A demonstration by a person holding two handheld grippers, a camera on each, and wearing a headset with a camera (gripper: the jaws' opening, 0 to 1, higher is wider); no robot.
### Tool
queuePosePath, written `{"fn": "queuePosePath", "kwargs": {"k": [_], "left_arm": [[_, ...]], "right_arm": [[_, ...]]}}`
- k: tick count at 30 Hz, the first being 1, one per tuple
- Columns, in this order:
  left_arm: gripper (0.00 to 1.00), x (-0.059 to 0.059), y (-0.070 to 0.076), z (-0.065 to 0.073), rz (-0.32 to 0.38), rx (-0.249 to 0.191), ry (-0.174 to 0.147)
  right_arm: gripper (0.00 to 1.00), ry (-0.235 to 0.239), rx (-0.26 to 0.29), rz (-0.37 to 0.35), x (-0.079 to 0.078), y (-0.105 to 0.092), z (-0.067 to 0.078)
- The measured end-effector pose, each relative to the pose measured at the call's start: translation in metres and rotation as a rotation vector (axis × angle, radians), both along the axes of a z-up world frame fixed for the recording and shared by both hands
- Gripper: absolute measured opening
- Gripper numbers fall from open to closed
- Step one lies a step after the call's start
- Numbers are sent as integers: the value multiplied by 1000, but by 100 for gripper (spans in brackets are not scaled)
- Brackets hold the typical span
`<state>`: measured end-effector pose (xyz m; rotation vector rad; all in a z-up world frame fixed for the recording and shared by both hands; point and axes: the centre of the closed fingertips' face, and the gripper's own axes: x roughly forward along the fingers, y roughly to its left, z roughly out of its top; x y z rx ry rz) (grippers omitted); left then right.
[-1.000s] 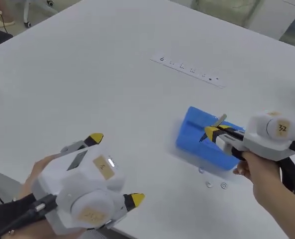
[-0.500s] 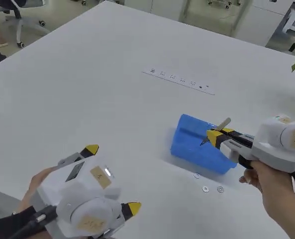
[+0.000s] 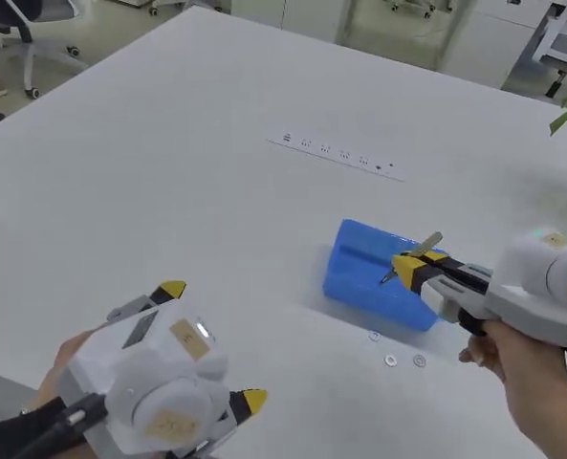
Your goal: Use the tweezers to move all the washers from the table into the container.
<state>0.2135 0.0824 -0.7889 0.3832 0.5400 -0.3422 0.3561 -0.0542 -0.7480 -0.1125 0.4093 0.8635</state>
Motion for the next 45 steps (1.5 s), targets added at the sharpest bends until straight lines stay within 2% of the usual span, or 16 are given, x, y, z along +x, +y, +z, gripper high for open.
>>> {"fn": "queuePosePath", "kwargs": {"k": [6, 19, 34, 45], "left_arm": [[85, -1, -1, -1, -4, 2, 5], [85, -1, 0, -3, -5, 6, 15], [84, -2, 1, -5, -1, 15, 27], [84, -2, 1, -5, 0, 15, 28]], "right_arm": [[3, 23, -4, -1, -6, -3, -11], [3, 58, -32, -19, -4, -9, -35], [3, 75, -39, -19, -4, -3, -46], [3, 87, -65, -19, -1, -7, -54]]}}
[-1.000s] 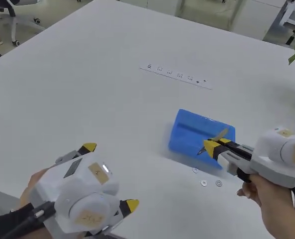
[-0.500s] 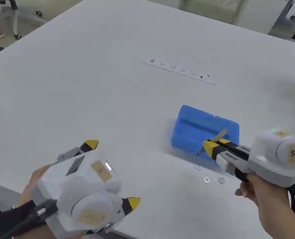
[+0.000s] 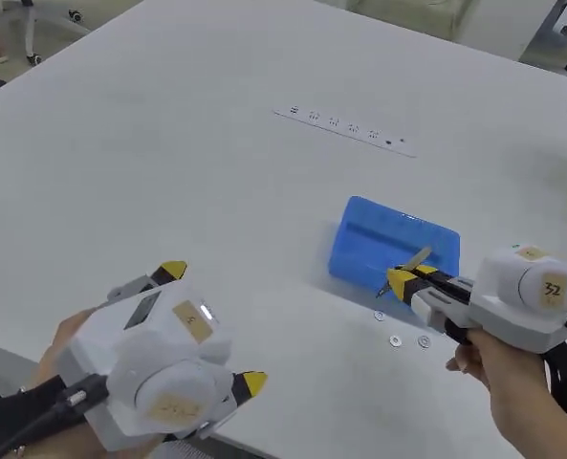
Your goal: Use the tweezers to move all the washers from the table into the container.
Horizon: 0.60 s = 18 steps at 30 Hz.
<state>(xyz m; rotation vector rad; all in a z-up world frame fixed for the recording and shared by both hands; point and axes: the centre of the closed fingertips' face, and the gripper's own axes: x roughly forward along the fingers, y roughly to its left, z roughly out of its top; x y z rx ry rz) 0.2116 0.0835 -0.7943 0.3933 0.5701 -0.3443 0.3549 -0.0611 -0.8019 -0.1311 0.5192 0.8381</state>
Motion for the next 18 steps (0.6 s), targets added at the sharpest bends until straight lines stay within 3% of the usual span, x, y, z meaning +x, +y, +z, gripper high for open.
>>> {"fn": "queuePosePath", "kwargs": {"k": [18], "left_arm": [[84, 0, 1, 0, 6, 5, 0]], "right_arm": [[3, 37, -40, -4, -5, -12, -18]]}}
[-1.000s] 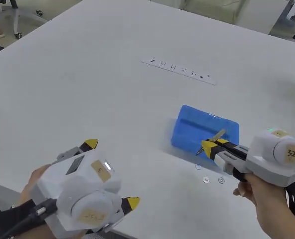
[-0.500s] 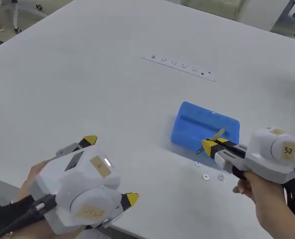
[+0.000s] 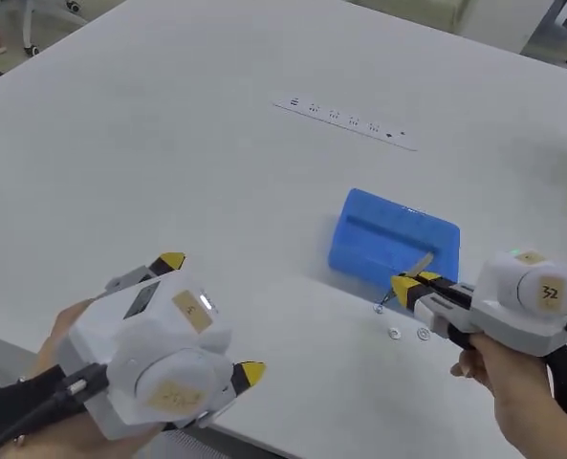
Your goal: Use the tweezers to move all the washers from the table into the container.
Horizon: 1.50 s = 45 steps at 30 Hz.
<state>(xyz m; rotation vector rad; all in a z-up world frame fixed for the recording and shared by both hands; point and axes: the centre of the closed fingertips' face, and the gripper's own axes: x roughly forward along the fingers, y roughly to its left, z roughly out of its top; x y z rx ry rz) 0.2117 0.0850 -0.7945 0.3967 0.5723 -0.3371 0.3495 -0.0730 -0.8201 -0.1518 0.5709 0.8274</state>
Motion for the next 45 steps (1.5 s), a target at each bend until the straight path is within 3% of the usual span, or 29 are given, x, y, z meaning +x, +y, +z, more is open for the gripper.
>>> {"fn": "queuePosePath", "kwargs": {"k": [39, 45], "left_arm": [[84, -1, 0, -3, -5, 12, 15], [84, -1, 0, -3, -5, 14, 15]], "right_arm": [[3, -31, -9, -15, 2, -3, -2], [3, -13, 10, -27, 3, -3, -3]]}}
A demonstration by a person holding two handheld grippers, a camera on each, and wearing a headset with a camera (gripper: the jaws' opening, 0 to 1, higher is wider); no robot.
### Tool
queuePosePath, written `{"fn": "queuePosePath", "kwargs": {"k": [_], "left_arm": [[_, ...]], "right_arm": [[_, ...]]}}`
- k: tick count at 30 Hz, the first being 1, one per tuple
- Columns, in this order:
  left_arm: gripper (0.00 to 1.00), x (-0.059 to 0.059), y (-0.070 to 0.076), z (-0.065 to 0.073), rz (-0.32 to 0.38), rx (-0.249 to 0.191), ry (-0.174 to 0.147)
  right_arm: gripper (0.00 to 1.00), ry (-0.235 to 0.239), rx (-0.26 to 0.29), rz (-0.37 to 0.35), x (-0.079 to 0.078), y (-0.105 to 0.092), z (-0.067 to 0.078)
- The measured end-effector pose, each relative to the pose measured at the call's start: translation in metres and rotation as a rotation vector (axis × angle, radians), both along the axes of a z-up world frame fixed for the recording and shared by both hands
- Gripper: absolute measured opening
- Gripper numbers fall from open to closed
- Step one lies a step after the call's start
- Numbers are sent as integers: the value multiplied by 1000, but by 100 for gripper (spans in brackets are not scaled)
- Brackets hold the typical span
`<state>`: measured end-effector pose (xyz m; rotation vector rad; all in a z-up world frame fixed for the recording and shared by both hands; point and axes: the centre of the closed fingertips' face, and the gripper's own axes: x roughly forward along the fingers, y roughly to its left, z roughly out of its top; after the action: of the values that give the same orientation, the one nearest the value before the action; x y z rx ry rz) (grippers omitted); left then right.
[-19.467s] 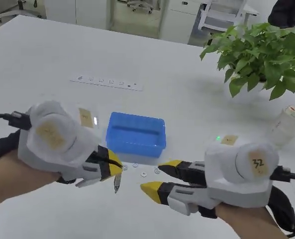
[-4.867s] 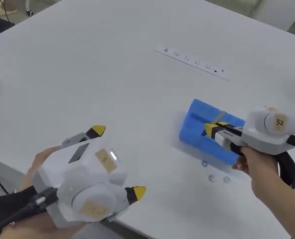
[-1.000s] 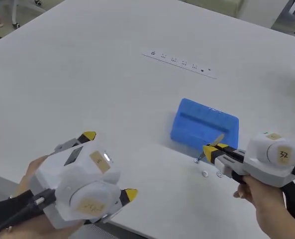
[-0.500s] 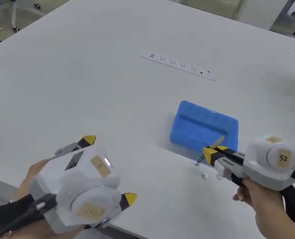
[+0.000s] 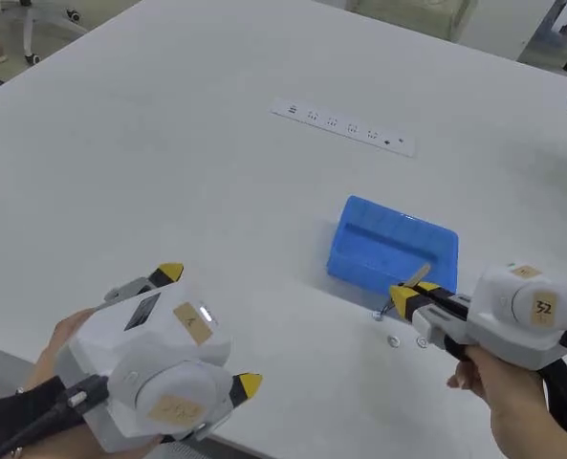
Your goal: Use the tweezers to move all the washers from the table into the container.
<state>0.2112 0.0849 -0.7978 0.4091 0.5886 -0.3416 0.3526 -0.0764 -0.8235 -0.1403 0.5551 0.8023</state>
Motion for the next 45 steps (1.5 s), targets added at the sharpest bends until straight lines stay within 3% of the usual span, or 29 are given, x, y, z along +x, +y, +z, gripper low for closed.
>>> {"fn": "queuePosePath", "kwargs": {"k": [12, 21, 26, 31, 35, 38, 45], "left_arm": [[84, 1, 3, 1, 16, -2, -5], [84, 0, 3, 0, 14, 3, -3], [83, 0, 3, 1, 13, 3, -3], [83, 0, 2, 1, 11, -1, -3], [83, 0, 2, 0, 8, 6, -3], [83, 0, 2, 0, 8, 4, -1], [83, 0, 0, 0, -1, 6, -1]], "right_arm": [[3, 5, 6, 7, -1, 5, 1], [2, -50, -58, 48, -5, 8, 0], [1, -38, -65, 46, -4, 7, 0], [1, 3, -33, 12, -1, 4, 1], [1, 9, -1, 2, 0, 3, 9], [1, 24, 59, -11, 1, 4, 19], [0, 22, 78, -24, 4, 0, 29]]}}
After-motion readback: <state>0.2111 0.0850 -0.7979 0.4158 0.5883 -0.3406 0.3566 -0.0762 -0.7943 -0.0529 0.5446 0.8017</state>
